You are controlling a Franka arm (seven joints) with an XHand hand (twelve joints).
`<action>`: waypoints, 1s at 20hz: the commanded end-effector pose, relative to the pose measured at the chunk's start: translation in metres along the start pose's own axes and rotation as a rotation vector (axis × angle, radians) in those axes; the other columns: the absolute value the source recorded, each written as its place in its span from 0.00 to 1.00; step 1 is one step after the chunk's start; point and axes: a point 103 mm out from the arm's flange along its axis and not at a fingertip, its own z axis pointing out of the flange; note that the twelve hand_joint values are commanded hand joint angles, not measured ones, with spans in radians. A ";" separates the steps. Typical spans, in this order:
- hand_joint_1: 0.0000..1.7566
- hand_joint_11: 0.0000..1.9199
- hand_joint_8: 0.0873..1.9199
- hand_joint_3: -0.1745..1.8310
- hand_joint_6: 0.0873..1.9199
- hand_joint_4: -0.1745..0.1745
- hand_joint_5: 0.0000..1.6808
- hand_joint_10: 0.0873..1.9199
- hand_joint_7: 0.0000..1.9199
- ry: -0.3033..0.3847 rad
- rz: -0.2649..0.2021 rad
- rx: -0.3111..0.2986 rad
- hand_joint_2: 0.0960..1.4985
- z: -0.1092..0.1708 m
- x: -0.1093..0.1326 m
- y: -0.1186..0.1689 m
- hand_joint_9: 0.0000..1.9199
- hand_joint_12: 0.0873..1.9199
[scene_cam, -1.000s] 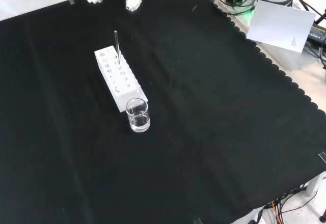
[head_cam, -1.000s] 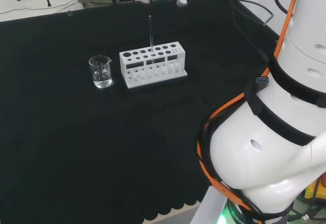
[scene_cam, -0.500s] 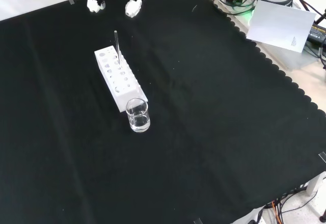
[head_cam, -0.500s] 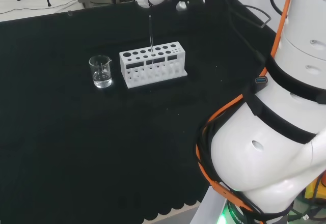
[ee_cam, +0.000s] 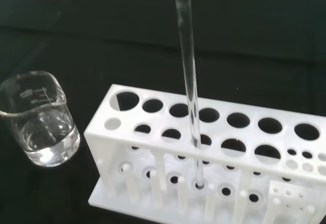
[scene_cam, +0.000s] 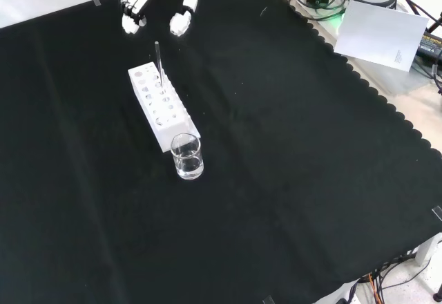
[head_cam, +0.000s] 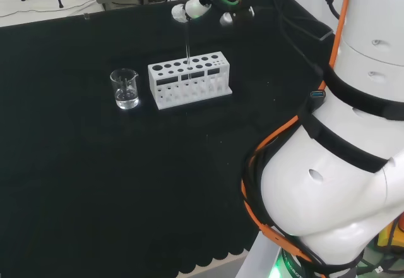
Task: Take the glass rod from the white test tube rack.
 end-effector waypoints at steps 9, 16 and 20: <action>0.28 0.40 0.55 0.28 0.16 0.00 0.23 0.56 0.35 0.009 0.005 0.037 0.60 0.028 -0.005 0.009 0.44 0.69; 0.29 0.46 0.59 0.28 0.37 0.00 0.19 0.60 0.37 0.016 -0.003 0.046 0.61 0.040 -0.005 0.015 0.49 0.68; 0.29 0.49 0.60 0.28 0.41 0.00 0.19 0.62 0.37 0.020 -0.005 0.051 0.62 0.046 -0.008 0.017 0.50 0.68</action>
